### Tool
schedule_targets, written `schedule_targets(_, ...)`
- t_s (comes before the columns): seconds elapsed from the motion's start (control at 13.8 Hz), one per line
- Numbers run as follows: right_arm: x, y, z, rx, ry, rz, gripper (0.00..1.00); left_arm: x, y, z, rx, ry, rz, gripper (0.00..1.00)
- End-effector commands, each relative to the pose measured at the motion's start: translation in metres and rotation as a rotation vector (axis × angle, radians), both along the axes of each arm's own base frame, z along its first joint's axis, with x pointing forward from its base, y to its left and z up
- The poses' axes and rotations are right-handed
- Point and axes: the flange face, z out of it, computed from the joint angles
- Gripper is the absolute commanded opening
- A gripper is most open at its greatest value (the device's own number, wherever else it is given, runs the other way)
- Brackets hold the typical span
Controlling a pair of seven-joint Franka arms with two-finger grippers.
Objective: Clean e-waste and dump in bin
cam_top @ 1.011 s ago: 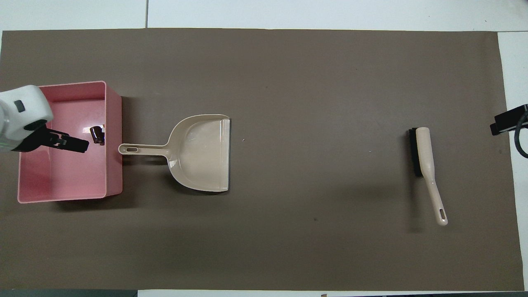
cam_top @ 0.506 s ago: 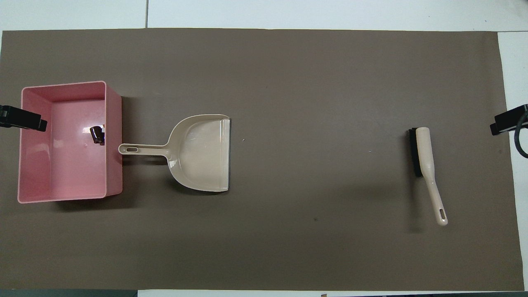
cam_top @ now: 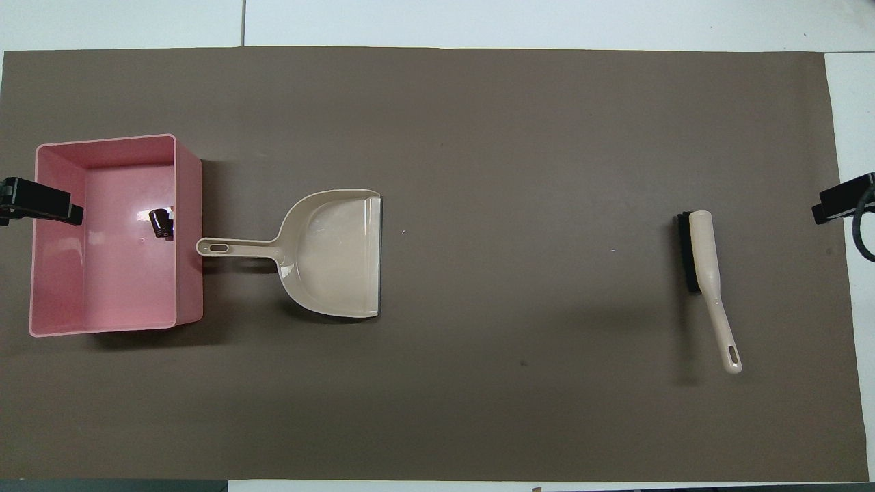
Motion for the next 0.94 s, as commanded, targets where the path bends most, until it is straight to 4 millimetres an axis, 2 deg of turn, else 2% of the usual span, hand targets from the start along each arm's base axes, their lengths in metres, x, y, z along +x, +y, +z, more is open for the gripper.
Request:
schedule_targets(0.0, -0.0026, -0.0010, 0.0004, -0.007, -0.011, -0.014, 0.99, -0.0002, 0.0058, 0.0033, -0.013, -0.005, 0.027, 0.98)
schedule_targets(0.14, -0.0026, -0.0010, 0.0004, -0.007, -0.011, -0.014, 0.99, -0.0005, 0.0066, 0.0046, 0.086, -0.008, 0.010, 0.98)
schedule_targets(0.51, -0.0026, -0.0010, 0.0004, -0.007, -0.011, -0.012, 0.99, -0.0005, 0.0035, 0.0052, 0.068, -0.021, 0.087, 0.98)
schedule_targets(0.87, -0.0032, -0.0018, 0.0006, -0.007, -0.011, -0.014, 0.99, -0.0022, 0.0032, 0.0027, 0.057, -0.014, 0.089, 0.99)
